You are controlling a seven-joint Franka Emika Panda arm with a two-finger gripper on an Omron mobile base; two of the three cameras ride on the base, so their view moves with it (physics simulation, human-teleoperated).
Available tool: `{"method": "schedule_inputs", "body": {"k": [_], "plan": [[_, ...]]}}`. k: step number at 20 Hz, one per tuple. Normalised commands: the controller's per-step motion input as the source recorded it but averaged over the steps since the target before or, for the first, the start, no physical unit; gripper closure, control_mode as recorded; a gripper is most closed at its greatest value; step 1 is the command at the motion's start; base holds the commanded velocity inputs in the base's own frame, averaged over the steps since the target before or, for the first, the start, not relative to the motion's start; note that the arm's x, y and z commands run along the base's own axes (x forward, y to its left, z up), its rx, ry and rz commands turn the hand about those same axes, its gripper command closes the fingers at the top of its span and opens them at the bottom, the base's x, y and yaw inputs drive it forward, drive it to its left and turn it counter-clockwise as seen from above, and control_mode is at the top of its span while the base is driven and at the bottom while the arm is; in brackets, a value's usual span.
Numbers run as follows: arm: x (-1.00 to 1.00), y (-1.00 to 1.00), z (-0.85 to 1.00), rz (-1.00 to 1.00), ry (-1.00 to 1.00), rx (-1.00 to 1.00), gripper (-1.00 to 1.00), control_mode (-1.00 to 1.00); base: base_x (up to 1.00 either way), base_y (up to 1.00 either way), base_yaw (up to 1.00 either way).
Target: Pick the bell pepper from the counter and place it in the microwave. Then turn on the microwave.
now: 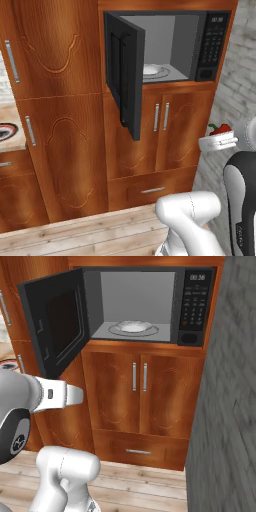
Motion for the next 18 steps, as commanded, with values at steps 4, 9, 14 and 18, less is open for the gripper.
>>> {"method": "schedule_inputs", "body": {"k": [4, 9, 14, 18], "plan": [[0.00, 0.00, 0.00, 0.00, 0.00, 0.00, 1.00, 1.00, 0.18, -0.35, 0.00], [0.00, 0.00, 0.00, 0.00, 0.00, 0.00, 1.00, 1.00, 0.25, -0.28, 0.00], [0.00, 0.00, 0.00, 0.00, 0.00, 0.00, 1.00, 1.00, 0.33, -0.25, 0.00], [0.00, 0.00, 0.00, 0.00, 0.00, 0.00, 1.00, 1.00, 0.42, -0.28, 0.00]]}}
